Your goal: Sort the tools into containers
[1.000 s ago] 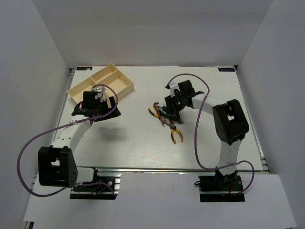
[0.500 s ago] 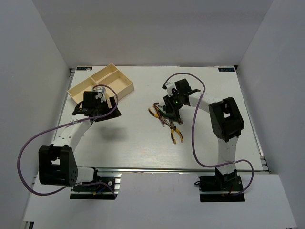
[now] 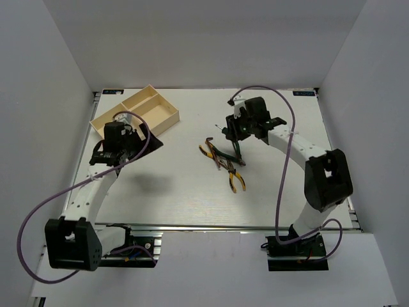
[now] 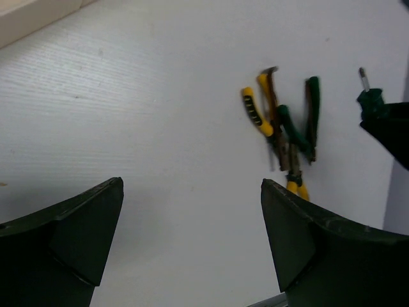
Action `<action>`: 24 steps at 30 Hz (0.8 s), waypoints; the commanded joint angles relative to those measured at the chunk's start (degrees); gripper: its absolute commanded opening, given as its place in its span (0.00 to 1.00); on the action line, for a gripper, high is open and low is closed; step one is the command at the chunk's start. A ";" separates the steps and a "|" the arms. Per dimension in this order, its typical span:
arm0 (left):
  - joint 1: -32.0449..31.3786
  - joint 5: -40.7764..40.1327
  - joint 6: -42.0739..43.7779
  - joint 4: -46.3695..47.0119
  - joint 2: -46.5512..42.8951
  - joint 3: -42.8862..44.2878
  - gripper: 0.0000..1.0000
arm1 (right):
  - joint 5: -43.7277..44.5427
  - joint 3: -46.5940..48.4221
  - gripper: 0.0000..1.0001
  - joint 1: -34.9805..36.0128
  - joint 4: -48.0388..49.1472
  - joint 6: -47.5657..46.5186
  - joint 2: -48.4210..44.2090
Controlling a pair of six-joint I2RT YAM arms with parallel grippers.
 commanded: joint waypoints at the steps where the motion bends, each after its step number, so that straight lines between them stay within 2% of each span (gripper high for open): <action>1: -0.84 1.15 -5.46 3.47 -7.54 0.16 0.97 | -0.93 -3.34 0.00 1.51 3.22 8.89 -6.04; 5: -0.85 4.31 -9.15 5.84 -10.45 -0.10 0.96 | -4.61 -7.74 0.00 3.26 10.15 16.62 -12.28; 7: -0.85 7.54 -9.94 9.00 -11.07 -0.72 0.93 | -5.93 -9.41 0.00 4.40 13.75 20.48 -13.77; 14: -1.37 14.15 -12.93 12.78 -6.60 0.95 0.86 | -6.03 -6.78 0.00 9.77 15.97 24.98 -12.11; 24: -7.17 12.49 -15.48 17.62 -2.73 2.71 0.80 | -2.60 -8.36 0.00 15.39 23.88 32.45 -10.44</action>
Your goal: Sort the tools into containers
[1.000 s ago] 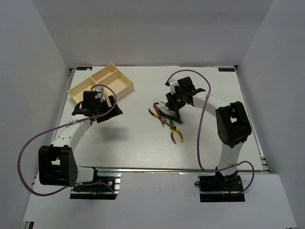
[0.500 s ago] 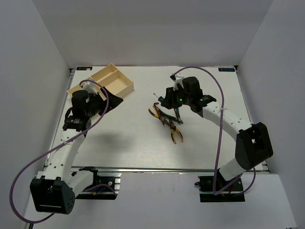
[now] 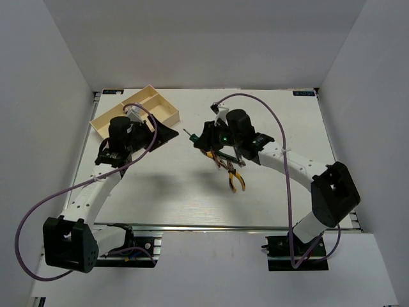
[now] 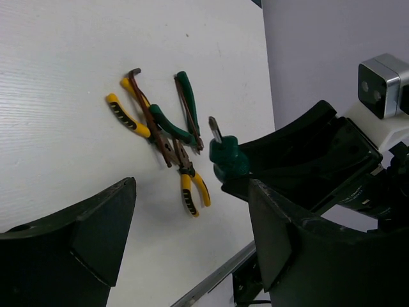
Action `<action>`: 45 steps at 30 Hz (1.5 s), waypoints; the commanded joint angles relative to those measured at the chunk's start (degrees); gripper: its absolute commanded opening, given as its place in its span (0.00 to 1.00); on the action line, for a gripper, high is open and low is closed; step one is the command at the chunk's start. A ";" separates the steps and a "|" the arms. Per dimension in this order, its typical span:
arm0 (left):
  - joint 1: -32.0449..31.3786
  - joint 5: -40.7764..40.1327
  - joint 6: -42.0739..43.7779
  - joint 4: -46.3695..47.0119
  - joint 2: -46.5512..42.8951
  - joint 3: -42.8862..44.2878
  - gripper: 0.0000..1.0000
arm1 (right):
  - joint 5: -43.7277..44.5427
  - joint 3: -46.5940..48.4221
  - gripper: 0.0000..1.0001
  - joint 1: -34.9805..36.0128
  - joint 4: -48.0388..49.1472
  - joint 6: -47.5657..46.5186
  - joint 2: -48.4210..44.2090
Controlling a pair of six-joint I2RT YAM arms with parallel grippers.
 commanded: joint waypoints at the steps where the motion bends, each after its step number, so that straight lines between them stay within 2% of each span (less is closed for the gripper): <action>1: -2.91 0.42 -1.38 3.00 1.08 2.60 0.80 | 2.45 0.58 0.00 1.25 7.49 4.00 0.36; 12: -9.59 -7.56 -3.50 4.15 4.33 3.91 0.78 | 4.21 1.46 0.00 3.28 8.99 4.88 2.11; 24: -12.67 -15.04 -7.27 4.58 6.53 4.01 0.74 | 4.30 0.84 0.00 3.89 9.96 4.70 1.85; 37: -14.26 -13.20 -10.44 9.59 8.90 2.60 0.61 | 3.24 -0.65 0.00 3.89 11.62 5.14 1.33; 41: -14.26 -14.08 -10.97 10.29 8.38 1.64 0.53 | 3.16 -0.91 0.00 3.89 12.42 5.50 0.97; 42: -14.26 -14.43 -11.23 10.90 8.29 1.28 0.46 | 3.16 -1.09 0.00 3.81 12.33 5.50 0.88; 44: -14.26 -14.61 -11.23 10.82 7.59 1.10 0.38 | 3.24 -1.26 0.00 3.81 12.42 5.58 0.62; 45: -14.26 -14.61 -11.23 10.82 7.50 1.10 0.27 | 3.33 -1.53 0.00 3.89 12.42 5.50 0.62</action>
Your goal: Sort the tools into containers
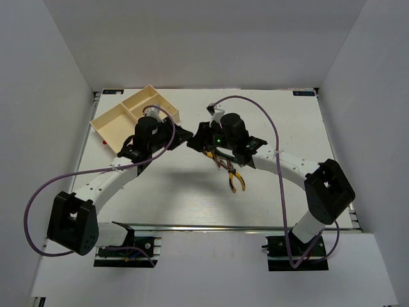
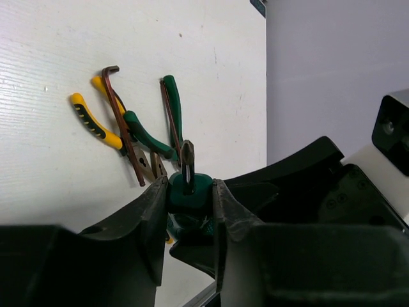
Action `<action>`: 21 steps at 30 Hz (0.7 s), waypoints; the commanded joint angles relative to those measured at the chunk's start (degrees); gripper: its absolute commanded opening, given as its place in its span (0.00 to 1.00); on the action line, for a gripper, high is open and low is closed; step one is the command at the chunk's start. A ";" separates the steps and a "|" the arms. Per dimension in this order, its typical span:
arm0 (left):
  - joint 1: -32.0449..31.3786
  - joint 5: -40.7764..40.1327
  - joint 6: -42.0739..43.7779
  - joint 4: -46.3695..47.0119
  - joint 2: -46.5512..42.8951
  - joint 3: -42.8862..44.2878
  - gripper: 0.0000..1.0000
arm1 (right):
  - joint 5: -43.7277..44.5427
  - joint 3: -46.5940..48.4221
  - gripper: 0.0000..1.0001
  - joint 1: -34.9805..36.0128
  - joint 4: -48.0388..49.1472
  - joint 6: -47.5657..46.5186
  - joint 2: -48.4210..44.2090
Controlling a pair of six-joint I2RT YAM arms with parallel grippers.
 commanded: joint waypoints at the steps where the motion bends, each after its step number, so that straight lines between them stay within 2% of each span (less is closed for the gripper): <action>1: -0.33 0.39 -0.39 2.04 -1.92 -0.36 0.22 | -0.14 -0.61 0.00 0.37 3.68 0.29 -2.07; 2: -0.33 0.47 -0.30 2.04 -2.10 -0.45 0.18 | -0.05 -0.87 0.01 0.29 3.85 0.29 -2.24; 3: -0.33 0.74 -0.30 2.04 -2.10 -0.54 0.07 | 0.03 -1.31 0.06 0.37 3.94 0.29 -2.51; 4: -0.33 0.91 -0.48 2.12 -2.10 -0.62 0.01 | 0.12 -1.40 0.17 0.20 4.03 0.21 -2.68; 6: -0.33 0.83 -0.65 2.21 -2.36 -1.32 0.00 | 0.21 -1.84 0.28 0.20 4.20 0.21 -3.03; 7: -0.33 0.74 -0.65 2.30 -2.62 -1.50 0.00 | 0.64 -2.02 0.42 0.11 4.20 0.21 -3.21; 10: -0.33 -0.48 -0.57 1.95 -4.03 -2.03 0.00 | 1.09 -2.89 0.59 -0.06 3.94 0.21 -4.09; 12: 0.28 -0.93 0.05 0.90 -5.00 -1.51 0.00 | 2.05 -3.51 0.65 0.02 3.42 -0.23 -5.31; 15: 0.80 -1.63 2.15 -0.25 -5.35 -0.63 0.00 | 3.72 -5.18 0.70 -0.41 1.58 -1.81 -7.24; 21: 0.81 -2.86 11.10 -5.60 -2.63 4.11 0.00 | 8.72 -10.36 0.75 -0.76 -2.73 -5.50 -13.12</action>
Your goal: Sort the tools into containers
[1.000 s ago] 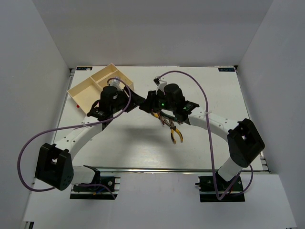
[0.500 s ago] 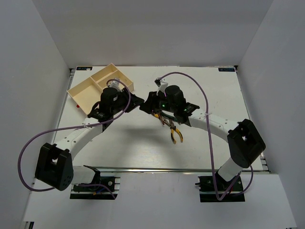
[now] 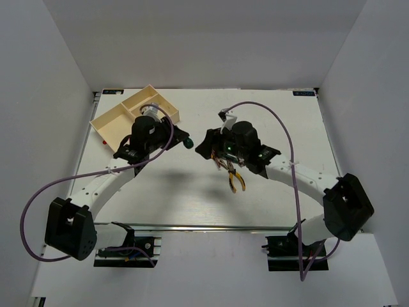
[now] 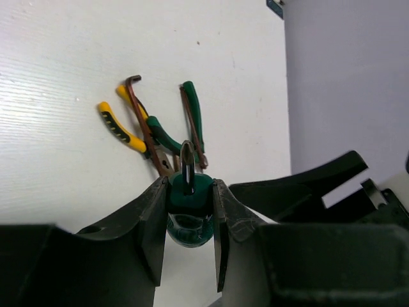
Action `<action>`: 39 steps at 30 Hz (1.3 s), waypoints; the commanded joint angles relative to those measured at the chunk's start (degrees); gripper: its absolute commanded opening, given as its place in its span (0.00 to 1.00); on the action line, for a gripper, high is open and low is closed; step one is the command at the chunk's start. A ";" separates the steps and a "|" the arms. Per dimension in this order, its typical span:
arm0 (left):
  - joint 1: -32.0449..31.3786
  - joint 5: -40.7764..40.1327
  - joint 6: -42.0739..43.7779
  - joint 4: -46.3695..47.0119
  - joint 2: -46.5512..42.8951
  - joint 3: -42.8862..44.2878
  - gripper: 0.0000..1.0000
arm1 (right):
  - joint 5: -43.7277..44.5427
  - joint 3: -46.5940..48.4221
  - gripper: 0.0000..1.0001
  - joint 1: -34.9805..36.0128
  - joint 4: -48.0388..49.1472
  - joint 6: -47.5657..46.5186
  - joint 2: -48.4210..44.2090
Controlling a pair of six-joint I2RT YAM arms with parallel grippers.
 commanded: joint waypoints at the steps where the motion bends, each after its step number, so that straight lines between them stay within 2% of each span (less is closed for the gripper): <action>1: 0.22 -1.05 7.16 -3.03 0.56 5.41 0.00 | 4.97 -3.37 0.75 -0.48 -2.37 -3.62 -5.01; 4: 0.22 -2.80 12.00 -6.01 2.15 8.48 0.00 | 9.01 -8.55 0.78 -1.10 -4.03 -5.21 -9.84; 9: 0.75 -10.36 21.14 -7.78 2.85 12.97 0.00 | 14.73 -16.03 0.82 -2.24 -7.90 -8.02 -19.51; 11: 0.75 -15.35 25.51 -10.32 4.34 17.35 0.00 | 17.09 -18.83 0.83 -2.50 -9.57 -8.90 -23.46; 19: 5.48 -20.64 38.10 -17.53 18.29 31.33 0.00 | 20.44 -25.18 0.87 -4.00 -14.84 -11.10 -34.80; 25: 10.67 -23.98 49.33 -19.21 28.84 41.35 0.00 | 20.89 -27.72 0.88 -4.26 -16.26 -10.66 -37.89; 34: 15.42 -29.08 65.07 -12.53 41.34 52.69 0.00 | 21.15 -30.89 0.88 -4.18 -15.99 -9.52 -37.80; 39: 17.00 -29.53 69.57 -8.67 48.01 57.36 0.00 | 20.71 -31.86 0.88 -4.18 -16.26 -8.73 -38.59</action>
